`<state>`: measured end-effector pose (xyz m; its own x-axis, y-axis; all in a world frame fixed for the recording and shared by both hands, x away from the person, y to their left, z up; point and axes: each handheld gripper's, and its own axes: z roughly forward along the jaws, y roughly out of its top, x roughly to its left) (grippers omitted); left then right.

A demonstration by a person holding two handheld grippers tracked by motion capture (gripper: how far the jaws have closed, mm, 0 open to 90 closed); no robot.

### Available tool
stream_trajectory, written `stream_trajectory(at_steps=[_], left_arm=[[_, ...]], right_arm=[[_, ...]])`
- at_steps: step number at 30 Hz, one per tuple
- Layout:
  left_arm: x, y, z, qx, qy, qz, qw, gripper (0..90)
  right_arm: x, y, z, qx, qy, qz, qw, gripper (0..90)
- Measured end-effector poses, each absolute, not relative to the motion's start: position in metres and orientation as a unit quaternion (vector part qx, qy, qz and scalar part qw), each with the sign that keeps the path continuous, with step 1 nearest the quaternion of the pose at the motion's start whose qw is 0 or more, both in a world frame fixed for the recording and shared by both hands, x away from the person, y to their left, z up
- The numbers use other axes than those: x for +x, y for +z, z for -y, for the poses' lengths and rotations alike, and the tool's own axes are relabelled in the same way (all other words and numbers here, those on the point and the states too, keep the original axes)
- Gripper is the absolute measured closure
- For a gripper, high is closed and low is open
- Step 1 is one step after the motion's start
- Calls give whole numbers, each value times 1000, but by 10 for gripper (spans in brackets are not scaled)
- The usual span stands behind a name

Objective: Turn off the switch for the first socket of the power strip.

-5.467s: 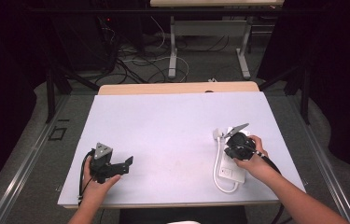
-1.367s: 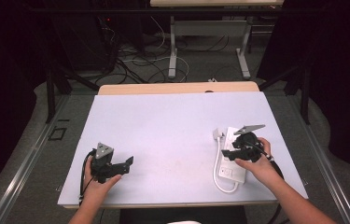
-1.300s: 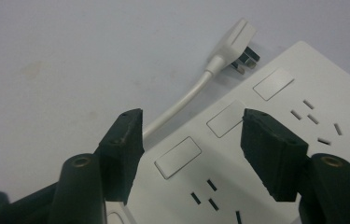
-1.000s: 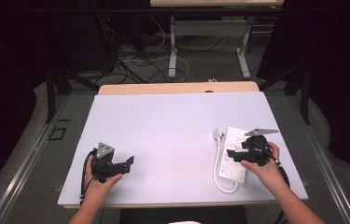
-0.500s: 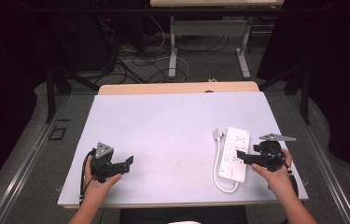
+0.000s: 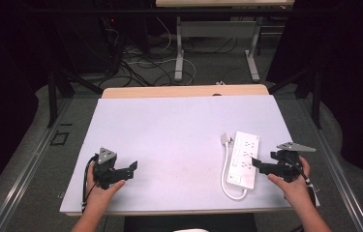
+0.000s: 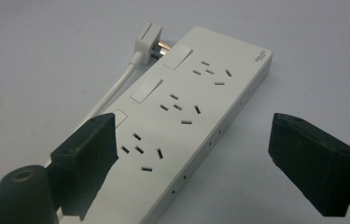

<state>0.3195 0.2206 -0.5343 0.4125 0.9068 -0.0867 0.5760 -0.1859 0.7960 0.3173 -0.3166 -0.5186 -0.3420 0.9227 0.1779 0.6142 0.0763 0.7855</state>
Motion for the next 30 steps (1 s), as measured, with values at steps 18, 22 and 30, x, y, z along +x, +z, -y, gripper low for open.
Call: stream_trajectory(at_steps=[18,22,30], left_arm=[[319,-534,-220,743,207,-498,395,135],[319,-534,-220,744,207,-498,394,135],[320,-534,-219,749,204,-495,390,134]], right_arm=[[303,-532,320,505,446,-711,201,59],[304,-537,320,496,436,-721,210,48],[306,-546,319,499,430,-725,201,20]])
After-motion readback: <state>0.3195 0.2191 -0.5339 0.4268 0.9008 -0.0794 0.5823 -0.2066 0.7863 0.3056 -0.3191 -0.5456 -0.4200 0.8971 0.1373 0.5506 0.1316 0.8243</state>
